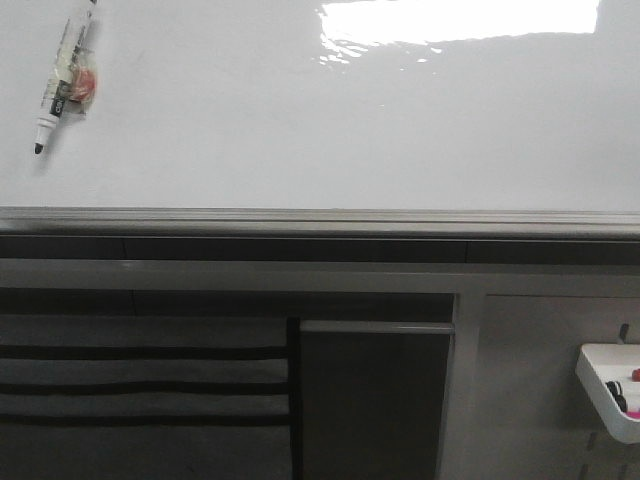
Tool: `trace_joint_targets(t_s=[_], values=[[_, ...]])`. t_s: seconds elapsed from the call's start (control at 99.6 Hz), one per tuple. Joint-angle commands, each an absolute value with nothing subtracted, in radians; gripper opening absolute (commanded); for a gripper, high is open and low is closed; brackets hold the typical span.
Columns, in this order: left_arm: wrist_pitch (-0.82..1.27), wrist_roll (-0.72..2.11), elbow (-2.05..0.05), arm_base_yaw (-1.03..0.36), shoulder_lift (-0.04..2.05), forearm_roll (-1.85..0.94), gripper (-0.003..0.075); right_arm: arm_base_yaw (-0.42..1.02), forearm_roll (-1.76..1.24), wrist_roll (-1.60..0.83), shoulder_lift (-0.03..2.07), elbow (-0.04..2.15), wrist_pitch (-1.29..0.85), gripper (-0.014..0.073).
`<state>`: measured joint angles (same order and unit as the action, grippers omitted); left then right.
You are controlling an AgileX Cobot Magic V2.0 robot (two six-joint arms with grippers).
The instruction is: Write number 3 on whiteboard
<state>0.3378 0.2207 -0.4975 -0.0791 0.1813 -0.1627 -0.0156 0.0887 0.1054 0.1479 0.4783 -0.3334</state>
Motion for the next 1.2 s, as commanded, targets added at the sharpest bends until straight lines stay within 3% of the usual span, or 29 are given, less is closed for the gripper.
trace_joint_targets(t_s=[0.0,0.321,0.462,0.713,1.195], values=[[0.255,0.21,-0.532,-0.076,0.202,-0.175,0.058,-0.018,0.091,0.097,0.169,0.508,-0.262,0.0656],[0.33,0.219,-0.553,-0.076,0.278,-0.183,0.0484,-0.018,0.059,0.097,0.174,0.517,-0.291,0.0656],[0.436,0.309,-0.626,-0.082,0.423,-0.198,0.0454,-0.017,0.032,0.097,0.221,0.576,-0.412,0.0656],[0.435,0.322,-0.717,-0.2,0.736,-0.211,0.044,0.003,0.018,0.097,0.313,0.628,-0.471,0.0656],[0.173,0.322,-0.843,-0.25,1.222,-0.209,0.044,0.003,0.018,0.097,0.322,0.628,-0.473,0.0656]])
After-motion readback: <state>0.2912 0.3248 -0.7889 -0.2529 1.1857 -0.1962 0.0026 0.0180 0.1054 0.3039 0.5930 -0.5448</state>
